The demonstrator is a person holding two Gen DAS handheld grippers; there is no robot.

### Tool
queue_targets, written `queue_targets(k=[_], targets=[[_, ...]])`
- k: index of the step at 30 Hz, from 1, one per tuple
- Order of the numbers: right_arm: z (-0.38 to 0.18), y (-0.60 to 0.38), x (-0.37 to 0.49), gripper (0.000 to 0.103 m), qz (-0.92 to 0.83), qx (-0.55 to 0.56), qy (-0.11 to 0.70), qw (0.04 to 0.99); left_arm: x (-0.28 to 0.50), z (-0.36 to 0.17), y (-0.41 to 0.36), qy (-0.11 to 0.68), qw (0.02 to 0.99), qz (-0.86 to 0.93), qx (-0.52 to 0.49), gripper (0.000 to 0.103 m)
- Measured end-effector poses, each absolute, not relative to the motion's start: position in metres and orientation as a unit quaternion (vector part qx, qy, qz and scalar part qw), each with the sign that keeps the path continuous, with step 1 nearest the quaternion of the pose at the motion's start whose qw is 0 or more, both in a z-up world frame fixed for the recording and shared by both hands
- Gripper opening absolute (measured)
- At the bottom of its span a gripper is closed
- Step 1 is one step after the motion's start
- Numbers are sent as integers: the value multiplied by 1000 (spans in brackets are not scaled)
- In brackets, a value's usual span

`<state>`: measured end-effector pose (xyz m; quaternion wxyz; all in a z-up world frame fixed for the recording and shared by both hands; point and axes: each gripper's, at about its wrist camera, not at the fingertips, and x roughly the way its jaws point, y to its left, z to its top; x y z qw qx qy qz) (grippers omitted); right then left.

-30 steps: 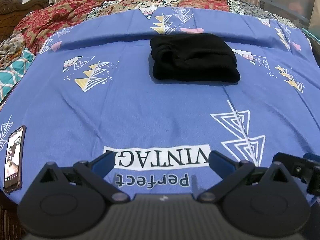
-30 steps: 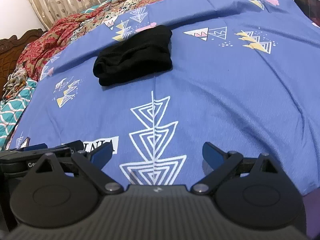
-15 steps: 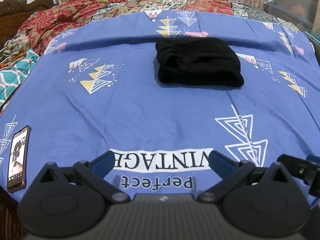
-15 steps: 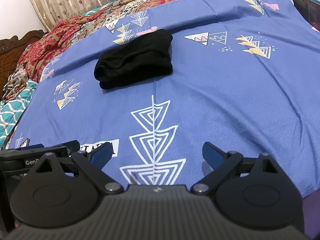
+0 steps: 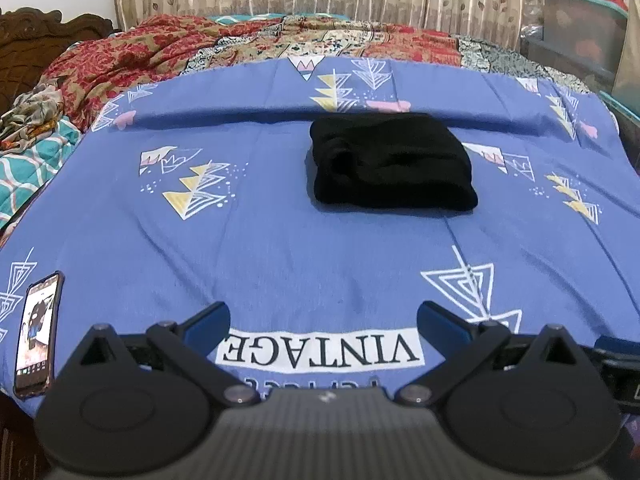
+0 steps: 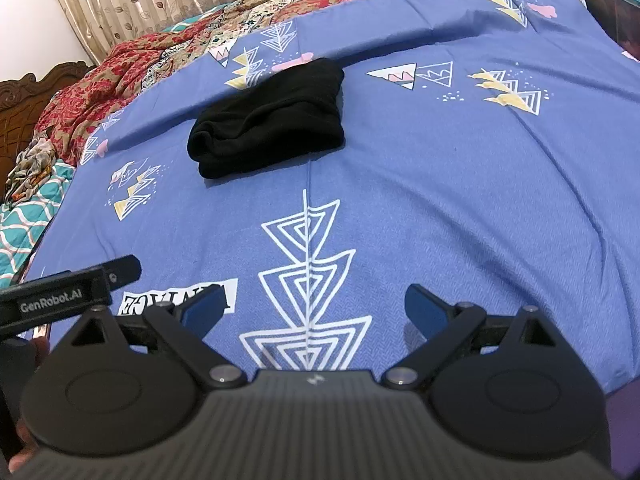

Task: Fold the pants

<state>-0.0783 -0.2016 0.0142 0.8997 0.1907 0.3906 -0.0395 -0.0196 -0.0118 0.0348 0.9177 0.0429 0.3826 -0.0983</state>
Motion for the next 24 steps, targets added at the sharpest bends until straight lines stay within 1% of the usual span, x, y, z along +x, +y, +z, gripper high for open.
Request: queue_targets(k=[19,24], targets=[[11,-199,-79,98,-40,194,393,898,-19,34,-9,386,916,-105,26,103],[11,-201,-78,98,-38,193,394,898,-22,36,-12,377,920,-98,38,103]])
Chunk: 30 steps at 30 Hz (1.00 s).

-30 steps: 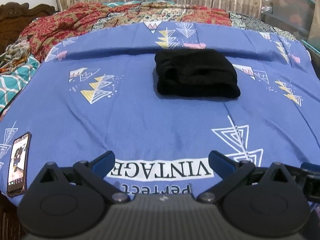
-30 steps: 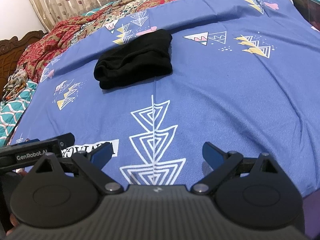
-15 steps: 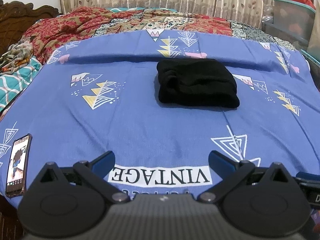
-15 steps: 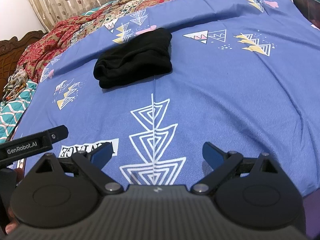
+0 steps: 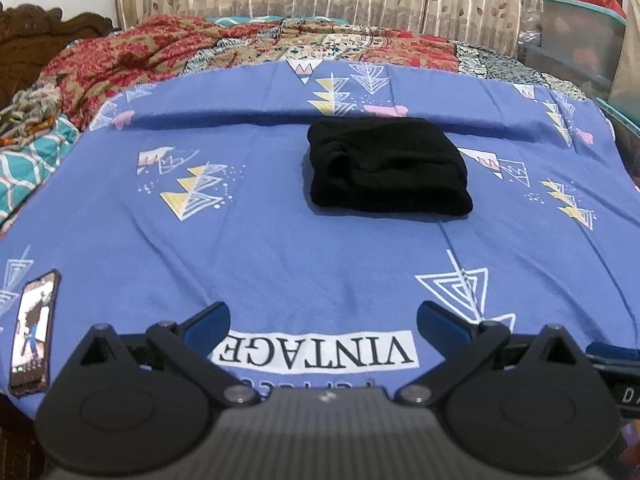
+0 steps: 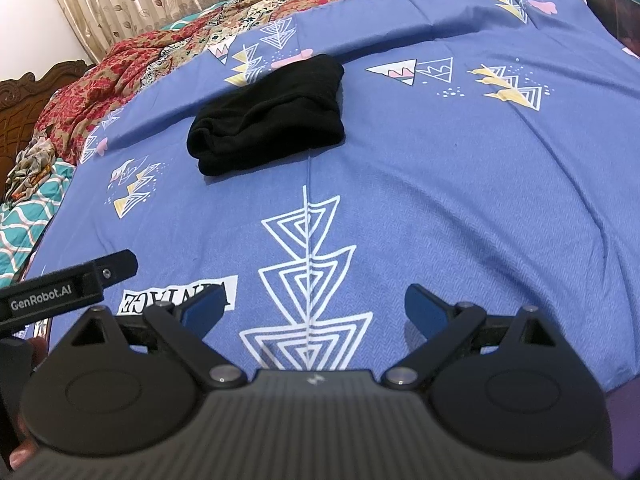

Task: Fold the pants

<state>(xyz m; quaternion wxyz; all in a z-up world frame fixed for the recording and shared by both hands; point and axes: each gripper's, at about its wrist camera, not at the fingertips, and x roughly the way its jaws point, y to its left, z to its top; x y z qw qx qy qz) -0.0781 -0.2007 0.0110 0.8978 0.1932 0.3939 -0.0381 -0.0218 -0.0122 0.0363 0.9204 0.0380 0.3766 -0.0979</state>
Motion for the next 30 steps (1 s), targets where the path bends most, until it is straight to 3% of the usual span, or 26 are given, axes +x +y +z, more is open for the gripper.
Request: queue_targets(k=[30], targets=[[20,-209,-78,98,-33,184,379,906,-27,70,-9,337,936,-98,35,103]])
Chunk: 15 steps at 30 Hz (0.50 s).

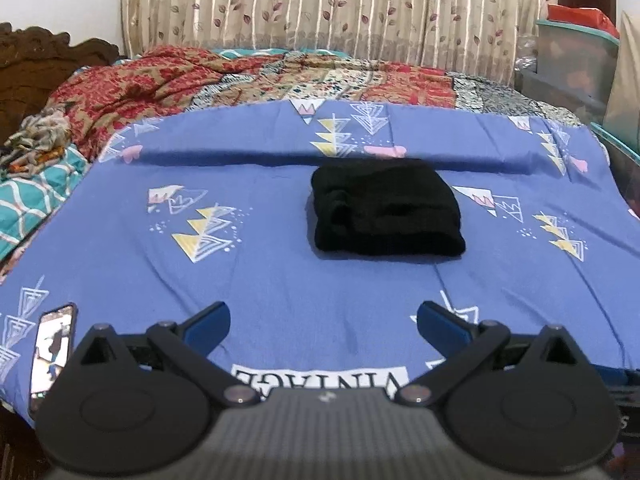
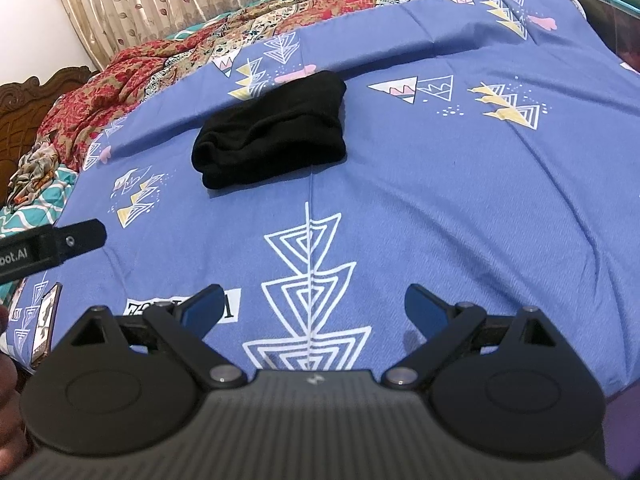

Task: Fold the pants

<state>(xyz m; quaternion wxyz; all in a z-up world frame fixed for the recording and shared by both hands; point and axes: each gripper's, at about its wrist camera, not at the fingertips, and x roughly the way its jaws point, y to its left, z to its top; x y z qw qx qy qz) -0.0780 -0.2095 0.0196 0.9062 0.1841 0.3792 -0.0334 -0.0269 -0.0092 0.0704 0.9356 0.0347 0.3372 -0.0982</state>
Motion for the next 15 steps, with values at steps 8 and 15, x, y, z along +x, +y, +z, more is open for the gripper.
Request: queue_targets(k=[8,15], targets=[[21,-209,-78,98,-33,182,377,908,-22,72,-6,347,933,-88,31,103],[24,-210,-79,98,-33,179,366,912,-20,67,-5,356,931,-75,38,103]])
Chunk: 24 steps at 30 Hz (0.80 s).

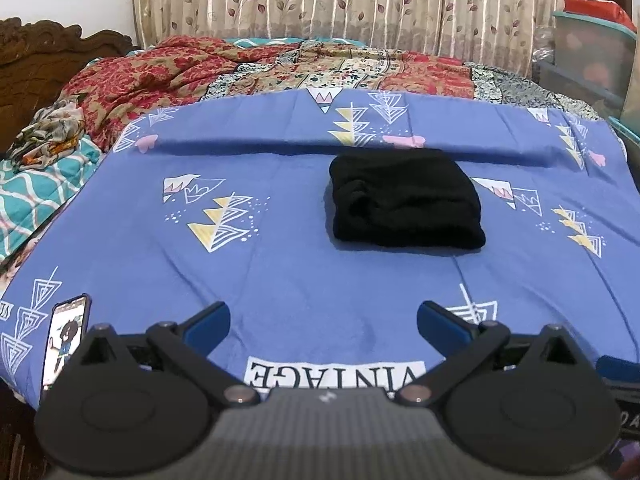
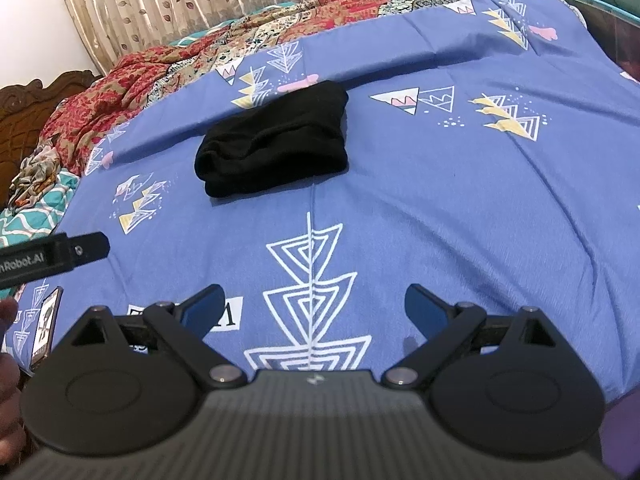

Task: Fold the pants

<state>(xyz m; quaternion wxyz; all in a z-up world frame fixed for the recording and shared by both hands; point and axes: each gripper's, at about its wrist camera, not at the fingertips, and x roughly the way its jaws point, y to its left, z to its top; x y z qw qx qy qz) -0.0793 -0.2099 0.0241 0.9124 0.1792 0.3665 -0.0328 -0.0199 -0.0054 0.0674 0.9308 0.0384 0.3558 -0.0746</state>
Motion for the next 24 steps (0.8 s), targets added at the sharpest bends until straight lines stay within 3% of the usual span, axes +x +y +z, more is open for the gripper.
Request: queue_targets(k=[24], targets=[[24,-213,-80,98,-31,189,371,909,-16,57,-5,380,922,-68,43,103]])
